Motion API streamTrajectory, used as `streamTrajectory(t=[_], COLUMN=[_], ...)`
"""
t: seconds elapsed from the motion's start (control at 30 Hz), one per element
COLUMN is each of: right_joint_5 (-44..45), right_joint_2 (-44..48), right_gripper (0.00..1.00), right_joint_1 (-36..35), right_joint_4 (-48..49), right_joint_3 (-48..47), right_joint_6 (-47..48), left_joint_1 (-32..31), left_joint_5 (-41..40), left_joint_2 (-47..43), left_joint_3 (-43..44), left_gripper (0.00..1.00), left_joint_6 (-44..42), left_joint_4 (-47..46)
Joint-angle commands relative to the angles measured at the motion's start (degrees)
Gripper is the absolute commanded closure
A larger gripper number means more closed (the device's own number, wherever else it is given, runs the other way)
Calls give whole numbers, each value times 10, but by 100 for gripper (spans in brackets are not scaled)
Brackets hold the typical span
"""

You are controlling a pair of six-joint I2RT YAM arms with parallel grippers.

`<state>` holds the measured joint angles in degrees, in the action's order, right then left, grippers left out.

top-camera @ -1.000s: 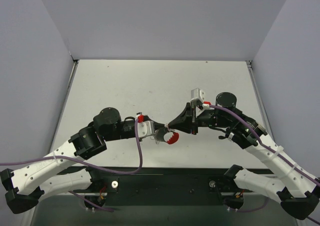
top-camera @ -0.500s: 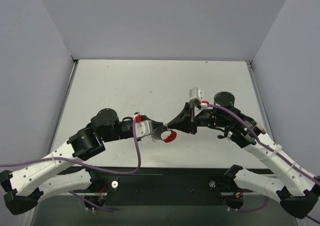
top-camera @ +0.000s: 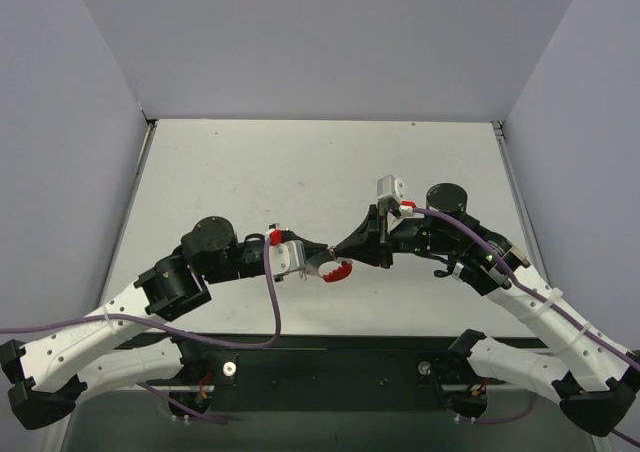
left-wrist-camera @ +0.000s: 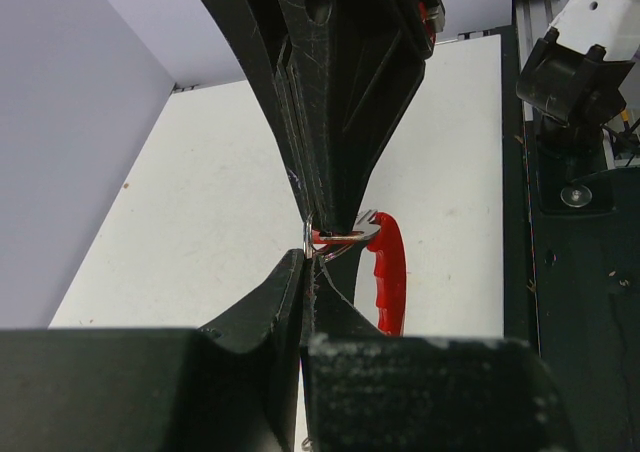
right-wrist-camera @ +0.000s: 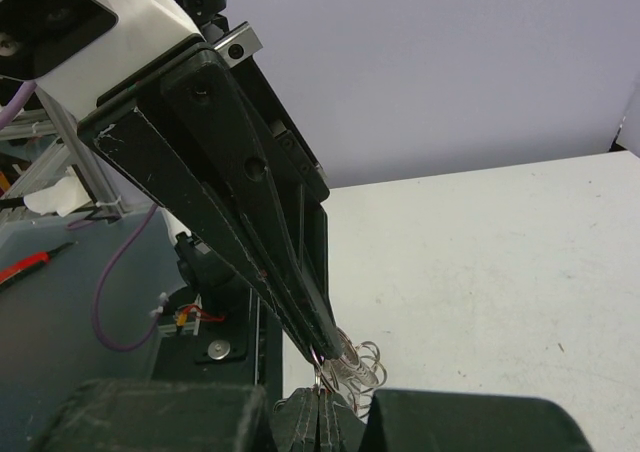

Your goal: Put the keys on the keyring

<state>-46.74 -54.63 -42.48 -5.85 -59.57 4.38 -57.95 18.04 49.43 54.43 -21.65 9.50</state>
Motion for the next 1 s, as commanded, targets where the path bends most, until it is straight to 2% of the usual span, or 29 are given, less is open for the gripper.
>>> streamTrajectory(t=[0.0, 0.3, 0.97], right_joint_5=[-1, -10, 2], right_joint_2=[6, 15, 16], right_gripper=[100, 100, 100], right_joint_1=[-6, -6, -7], right_joint_4=[27, 33, 32], right_joint_3=[-9, -9, -5], right_joint_6=[5, 3, 5], left_joint_1=[-3, -3, -4], left_joint_5=[22, 2, 19], left_joint_2=[-1, 5, -16], left_joint_3=[16, 19, -3], left_gripper=[100, 100, 100], left_joint_6=[2, 7, 1], left_joint_4=[-51, -38, -47])
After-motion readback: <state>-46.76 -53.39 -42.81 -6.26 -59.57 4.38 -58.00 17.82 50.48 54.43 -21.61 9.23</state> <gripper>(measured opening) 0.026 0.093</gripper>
